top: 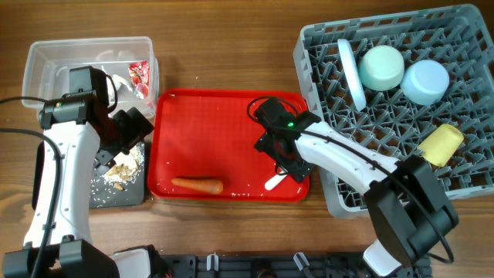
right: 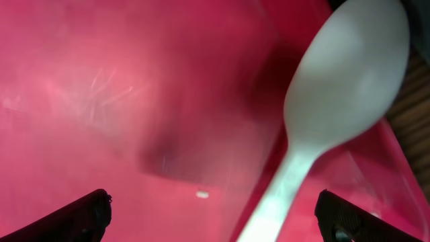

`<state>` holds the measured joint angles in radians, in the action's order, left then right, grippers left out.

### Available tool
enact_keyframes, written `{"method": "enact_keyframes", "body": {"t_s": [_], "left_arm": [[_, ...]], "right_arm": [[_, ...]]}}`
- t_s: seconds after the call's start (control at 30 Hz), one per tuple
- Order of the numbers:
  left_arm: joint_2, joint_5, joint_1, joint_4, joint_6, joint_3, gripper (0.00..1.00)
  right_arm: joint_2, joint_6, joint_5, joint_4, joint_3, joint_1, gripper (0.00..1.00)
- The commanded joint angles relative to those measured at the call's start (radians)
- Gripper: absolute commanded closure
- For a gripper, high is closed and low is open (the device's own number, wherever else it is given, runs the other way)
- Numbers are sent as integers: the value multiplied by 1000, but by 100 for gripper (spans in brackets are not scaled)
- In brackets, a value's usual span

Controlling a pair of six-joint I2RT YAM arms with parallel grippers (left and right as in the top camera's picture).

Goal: Sort waste into correct bins and load items into the dishwasher rack

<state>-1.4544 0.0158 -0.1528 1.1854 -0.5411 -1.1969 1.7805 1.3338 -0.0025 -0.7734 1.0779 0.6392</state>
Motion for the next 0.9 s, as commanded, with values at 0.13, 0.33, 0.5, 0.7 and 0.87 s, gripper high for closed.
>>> {"method": "enact_keyframes", "body": {"t_s": [0.13, 0.33, 0.5, 0.7, 0.87], "left_arm": [[20, -6, -5, 0, -17, 0, 0], [20, -6, -5, 1, -17, 0, 0], [20, -6, -5, 1, -17, 0, 0], [20, -6, -5, 1, -17, 0, 0], [20, -6, -5, 1, -17, 0, 0]], "right_arm": [[13, 29, 2, 72, -55, -24, 10], [24, 28, -14, 81, -55, -21, 65], [42, 23, -35, 86, -55, -21, 72], [43, -134, -60, 130, -55, -22, 62], [43, -126, 22, 112, -55, -22, 62]]}}
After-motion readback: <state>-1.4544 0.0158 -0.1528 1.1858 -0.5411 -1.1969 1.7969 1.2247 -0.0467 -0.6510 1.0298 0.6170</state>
